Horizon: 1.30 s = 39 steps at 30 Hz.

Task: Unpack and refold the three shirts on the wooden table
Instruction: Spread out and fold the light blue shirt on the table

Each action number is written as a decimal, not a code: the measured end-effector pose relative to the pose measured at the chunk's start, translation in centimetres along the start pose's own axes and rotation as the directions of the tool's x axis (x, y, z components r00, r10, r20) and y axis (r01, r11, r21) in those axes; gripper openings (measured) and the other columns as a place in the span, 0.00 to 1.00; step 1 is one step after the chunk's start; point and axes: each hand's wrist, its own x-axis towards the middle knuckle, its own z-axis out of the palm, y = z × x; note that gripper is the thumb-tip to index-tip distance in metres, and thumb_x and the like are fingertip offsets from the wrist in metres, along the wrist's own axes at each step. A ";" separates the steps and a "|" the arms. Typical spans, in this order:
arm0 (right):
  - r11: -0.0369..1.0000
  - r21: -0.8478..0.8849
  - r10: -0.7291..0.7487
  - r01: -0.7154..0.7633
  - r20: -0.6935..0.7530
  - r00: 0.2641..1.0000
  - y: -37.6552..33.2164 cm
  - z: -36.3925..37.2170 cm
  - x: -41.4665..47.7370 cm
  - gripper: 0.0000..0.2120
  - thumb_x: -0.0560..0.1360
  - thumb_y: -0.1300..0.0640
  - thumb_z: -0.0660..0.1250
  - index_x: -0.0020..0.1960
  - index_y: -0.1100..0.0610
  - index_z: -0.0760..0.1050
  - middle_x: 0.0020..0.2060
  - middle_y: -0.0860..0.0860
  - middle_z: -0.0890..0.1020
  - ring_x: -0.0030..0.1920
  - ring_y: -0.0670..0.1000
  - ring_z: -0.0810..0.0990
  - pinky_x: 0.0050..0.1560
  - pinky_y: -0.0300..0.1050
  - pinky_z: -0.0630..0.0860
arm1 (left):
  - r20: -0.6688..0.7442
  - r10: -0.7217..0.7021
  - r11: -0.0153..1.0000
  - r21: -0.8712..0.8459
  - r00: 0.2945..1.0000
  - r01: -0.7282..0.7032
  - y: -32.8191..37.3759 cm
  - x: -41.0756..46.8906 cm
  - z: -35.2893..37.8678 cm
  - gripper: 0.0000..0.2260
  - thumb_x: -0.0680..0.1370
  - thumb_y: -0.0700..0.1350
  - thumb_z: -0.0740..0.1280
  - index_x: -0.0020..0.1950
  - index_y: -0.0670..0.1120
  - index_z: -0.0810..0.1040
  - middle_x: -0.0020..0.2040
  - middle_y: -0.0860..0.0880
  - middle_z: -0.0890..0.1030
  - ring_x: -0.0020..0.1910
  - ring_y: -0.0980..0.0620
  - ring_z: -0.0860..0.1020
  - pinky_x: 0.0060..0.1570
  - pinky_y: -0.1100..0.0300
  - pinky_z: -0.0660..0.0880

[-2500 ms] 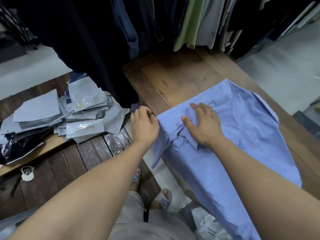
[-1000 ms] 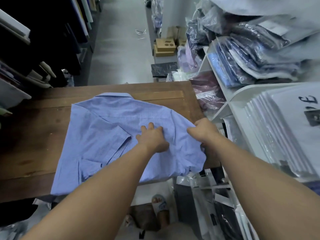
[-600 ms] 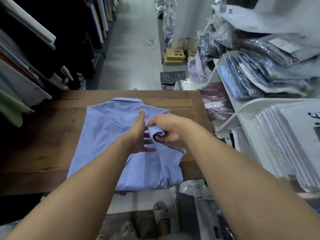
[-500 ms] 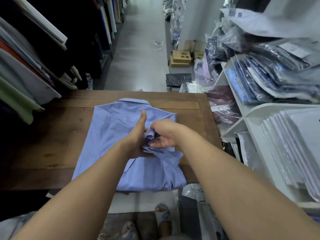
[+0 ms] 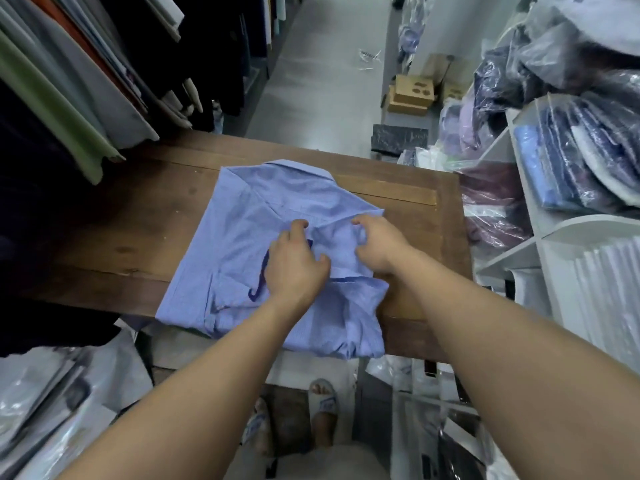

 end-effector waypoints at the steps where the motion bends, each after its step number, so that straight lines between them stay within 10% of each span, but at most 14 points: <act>1: 0.998 -0.051 -0.023 0.025 0.039 0.999 0.1 0.0 0.0 0.30 0.76 0.59 0.68 0.76 0.50 0.65 0.74 0.57 0.68 0.70 0.62 0.70 0.65 0.51 0.72 | -0.093 0.078 0.993 0.100 0.993 -0.068 0.4 -0.8 0.1 0.24 0.71 0.46 0.70 0.67 0.48 0.71 0.56 0.44 0.76 0.57 0.41 0.73 0.45 0.48 0.75; 4: 0.985 -0.156 -0.063 0.071 0.052 0.997 0.4 0.5 0.4 0.30 0.76 0.53 0.70 0.76 0.50 0.64 0.75 0.57 0.64 0.72 0.63 0.64 0.69 0.54 0.69 | -0.232 0.340 0.930 0.223 0.911 -0.291 1.4 -3.2 1.0 0.14 0.70 0.47 0.73 0.53 0.47 0.74 0.47 0.46 0.74 0.46 0.44 0.75 0.31 0.54 0.69; 8: 0.969 -0.236 -0.061 0.071 0.050 0.997 0.3 0.5 0.6 0.31 0.77 0.47 0.69 0.77 0.51 0.63 0.76 0.56 0.59 0.74 0.61 0.59 0.71 0.56 0.67 | -0.003 0.523 0.837 0.190 0.852 -0.513 1.7 -6.9 2.9 0.18 0.75 0.57 0.68 0.32 0.48 0.71 0.28 0.48 0.77 0.29 0.44 0.78 0.25 0.58 0.64; 12: 0.964 -0.265 -0.019 0.032 0.053 0.998 -0.2 0.7 0.7 0.31 0.77 0.43 0.66 0.76 0.51 0.62 0.75 0.55 0.58 0.75 0.60 0.57 0.69 0.57 0.67 | 0.401 0.087 0.881 0.397 0.912 -0.258 3.2 -9.2 4.2 0.29 0.73 0.75 0.60 0.35 0.49 0.71 0.45 0.44 0.83 0.48 0.43 0.80 0.40 0.55 0.67; 15: 0.971 -0.238 0.020 -0.012 0.032 0.999 -0.5 1.0 0.5 0.30 0.78 0.52 0.66 0.77 0.51 0.59 0.75 0.54 0.57 0.76 0.58 0.56 0.69 0.56 0.67 | 0.431 -0.065 0.909 0.398 0.900 -0.124 3.3 -8.9 4.8 0.23 0.73 0.67 0.69 0.49 0.47 0.79 0.52 0.43 0.82 0.54 0.42 0.80 0.42 0.56 0.68; 21: 0.953 -0.302 0.039 -0.019 0.059 0.997 -1.1 1.6 0.1 0.33 0.79 0.57 0.62 0.81 0.50 0.53 0.81 0.52 0.45 0.80 0.57 0.44 0.73 0.56 0.60 | 0.603 -0.099 0.995 0.037 0.792 0.097 1.6 -7.8 2.0 0.11 0.72 0.46 0.72 0.33 0.48 0.74 0.32 0.51 0.76 0.37 0.50 0.75 0.37 0.60 0.71; 26: 0.914 -0.405 0.035 -0.002 0.075 0.997 -0.8 1.8 0.0 0.40 0.75 0.58 0.68 0.82 0.52 0.52 0.81 0.55 0.41 0.80 0.59 0.42 0.77 0.61 0.52 | 0.679 -0.140 0.620 -0.507 0.720 0.599 -1.3 -8.5 0.0 0.11 0.72 0.36 0.66 0.34 0.49 0.69 0.35 0.47 0.69 0.40 0.49 0.69 0.51 0.53 0.72; 30: 0.933 -0.360 0.048 -0.022 0.061 0.997 -0.7 2.0 0.3 0.41 0.76 0.54 0.66 0.82 0.52 0.48 0.81 0.54 0.41 0.80 0.59 0.42 0.79 0.61 0.47 | 0.641 -0.214 0.370 -0.645 0.738 0.668 -2.9 -9.4 -0.5 0.11 0.72 0.31 0.59 0.38 0.47 0.67 0.35 0.44 0.72 0.33 0.46 0.74 0.34 0.57 0.73; 39: 0.946 -0.297 0.133 -0.129 -0.006 0.991 -0.7 1.9 1.6 0.37 0.76 0.45 0.66 0.80 0.48 0.54 0.79 0.56 0.48 0.76 0.65 0.51 0.72 0.63 0.58 | 0.630 -0.225 0.944 -0.048 0.743 0.327 -2.8 -9.6 -0.7 0.08 0.70 0.32 0.60 0.38 0.45 0.65 0.36 0.46 0.67 0.36 0.48 0.63 0.36 0.56 0.60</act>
